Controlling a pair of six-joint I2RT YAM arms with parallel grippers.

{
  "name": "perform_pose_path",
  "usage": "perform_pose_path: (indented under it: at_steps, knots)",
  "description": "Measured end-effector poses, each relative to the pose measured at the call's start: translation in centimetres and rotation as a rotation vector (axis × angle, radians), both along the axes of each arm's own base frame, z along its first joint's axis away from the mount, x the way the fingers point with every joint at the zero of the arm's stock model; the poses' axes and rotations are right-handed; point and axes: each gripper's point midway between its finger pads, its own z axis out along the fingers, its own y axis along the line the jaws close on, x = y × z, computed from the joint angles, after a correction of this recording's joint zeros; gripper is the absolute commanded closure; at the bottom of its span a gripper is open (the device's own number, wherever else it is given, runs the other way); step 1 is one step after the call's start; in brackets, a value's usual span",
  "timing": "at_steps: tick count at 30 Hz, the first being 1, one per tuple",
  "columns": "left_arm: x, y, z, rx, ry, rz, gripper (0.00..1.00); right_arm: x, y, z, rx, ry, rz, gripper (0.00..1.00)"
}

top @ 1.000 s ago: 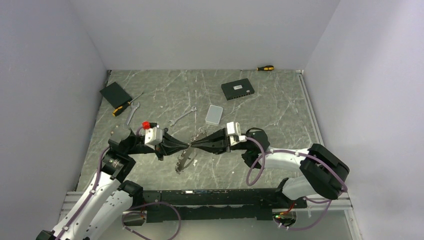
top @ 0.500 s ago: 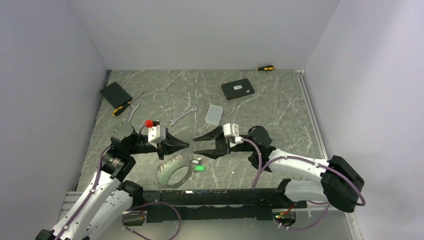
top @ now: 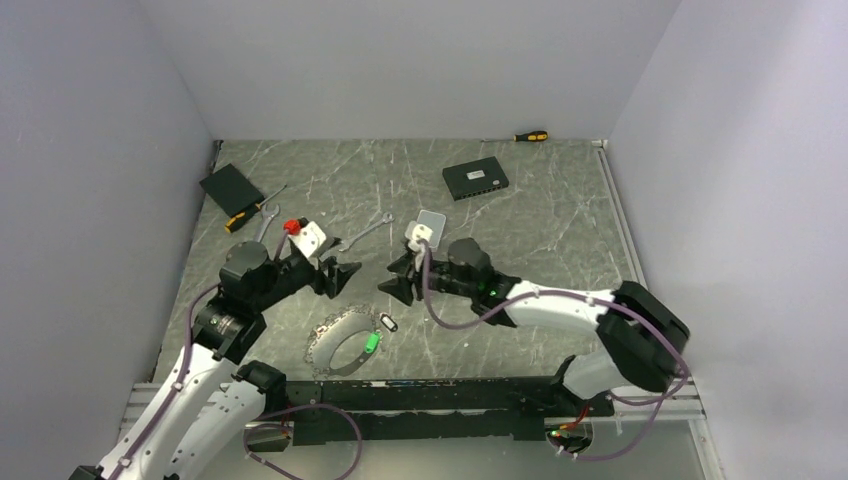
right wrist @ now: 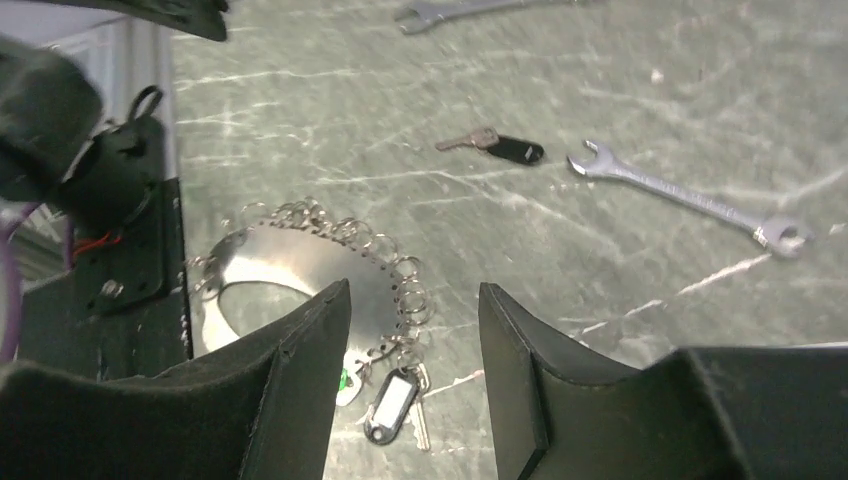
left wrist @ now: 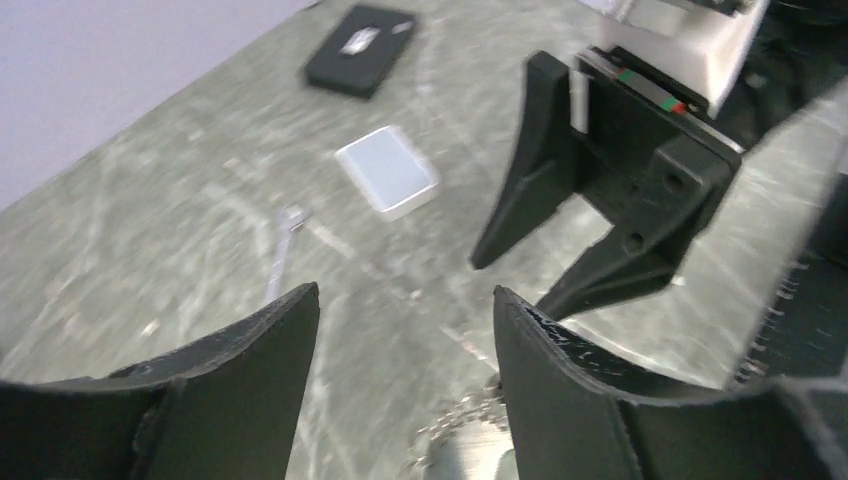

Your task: Put the keys on the keyring

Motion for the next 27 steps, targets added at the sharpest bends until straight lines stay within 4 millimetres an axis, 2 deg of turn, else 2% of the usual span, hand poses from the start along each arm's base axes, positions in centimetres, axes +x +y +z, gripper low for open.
perform_pose_path:
  at_steps: [4, 7, 9, 13, 19, 22, 27]
  knots:
    - [2.6, 3.8, -0.9, 0.055, 0.007, 0.27, 0.16, 2.3, 2.8, -2.1, -0.081, 0.16, -0.089, 0.52]
    - [4.0, 6.9, -1.3, 0.094, 0.006, 0.461, 0.15, 3.3, 5.9, -3.0, -0.131, 0.248, -0.139, 0.52]
    - [4.5, 8.5, -1.4, 0.112, 0.004, 0.552, 0.15, 3.2, 7.6, -3.9, -0.166, 0.278, -0.166, 0.51]
    - [4.8, 10.2, -1.7, 0.139, 0.009, 0.646, 0.15, 2.0, 9.8, -7.5, -0.276, 0.355, -0.218, 0.51]
    - [4.6, 12.2, -1.1, 0.141, -0.015, 0.749, 0.15, 0.3, 9.4, -13.0, -0.415, 0.446, -0.232, 0.54]
    - [4.3, 13.0, -0.3, 0.124, -0.04, 0.784, 0.15, 0.0, 9.7, -13.8, -0.435, 0.442, -0.213, 0.58]
    - [4.0, 13.6, 0.5, 0.103, -0.066, 0.816, 0.16, -0.2, 11.5, -13.2, -0.427, 0.411, -0.16, 0.62]
